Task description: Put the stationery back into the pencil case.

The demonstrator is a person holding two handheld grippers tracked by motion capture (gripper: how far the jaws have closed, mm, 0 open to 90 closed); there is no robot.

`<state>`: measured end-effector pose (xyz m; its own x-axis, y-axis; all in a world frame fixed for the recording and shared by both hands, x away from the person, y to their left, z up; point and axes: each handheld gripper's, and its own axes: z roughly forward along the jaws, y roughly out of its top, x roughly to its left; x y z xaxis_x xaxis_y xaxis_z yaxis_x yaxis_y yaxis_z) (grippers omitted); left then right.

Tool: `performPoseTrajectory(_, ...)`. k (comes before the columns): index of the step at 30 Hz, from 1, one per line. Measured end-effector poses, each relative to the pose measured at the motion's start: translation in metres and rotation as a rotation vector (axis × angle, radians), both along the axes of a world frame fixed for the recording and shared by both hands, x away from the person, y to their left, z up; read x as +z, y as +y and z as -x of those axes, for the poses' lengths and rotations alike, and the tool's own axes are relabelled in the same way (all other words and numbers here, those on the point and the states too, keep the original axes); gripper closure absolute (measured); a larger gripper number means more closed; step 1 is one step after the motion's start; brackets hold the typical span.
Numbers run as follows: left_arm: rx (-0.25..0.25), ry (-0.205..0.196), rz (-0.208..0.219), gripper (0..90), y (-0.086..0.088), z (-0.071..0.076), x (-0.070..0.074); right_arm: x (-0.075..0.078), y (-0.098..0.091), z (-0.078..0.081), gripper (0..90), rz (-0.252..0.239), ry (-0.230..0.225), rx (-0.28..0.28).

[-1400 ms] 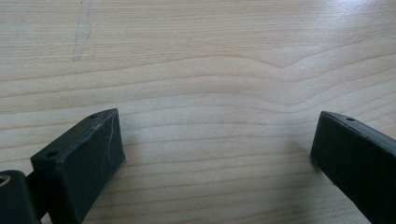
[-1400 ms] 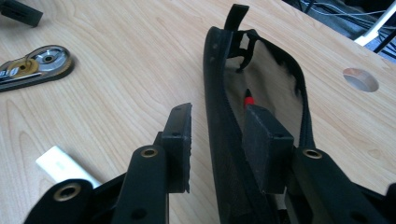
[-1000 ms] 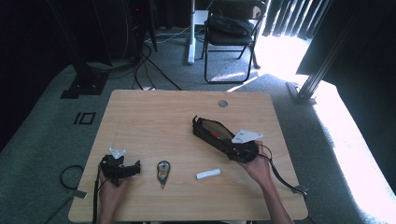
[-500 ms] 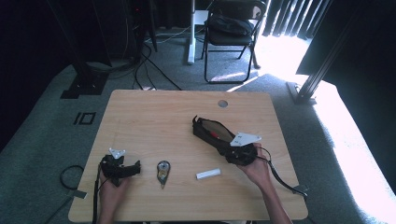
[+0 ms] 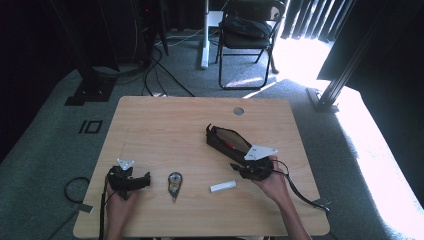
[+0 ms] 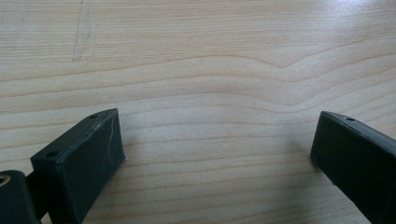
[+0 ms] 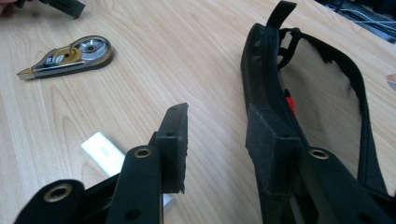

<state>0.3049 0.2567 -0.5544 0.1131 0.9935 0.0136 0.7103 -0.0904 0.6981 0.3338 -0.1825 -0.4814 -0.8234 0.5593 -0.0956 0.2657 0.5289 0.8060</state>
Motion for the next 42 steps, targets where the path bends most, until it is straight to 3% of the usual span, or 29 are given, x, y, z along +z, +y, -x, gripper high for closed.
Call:
performPoseTrajectory(18, 0.0, 0.0, 0.0, 2.5, 0.0, 0.0, 0.0, -0.009, -0.004, 0.007, 56.6, -0.017, 0.018, 0.032)
performPoseTrajectory(42, -0.001, 0.001, -0.002, 2.6, 0.0, 0.0, 0.0, -0.026, 0.01, 0.019, 53.1, 0.002, 0.055, 0.115)
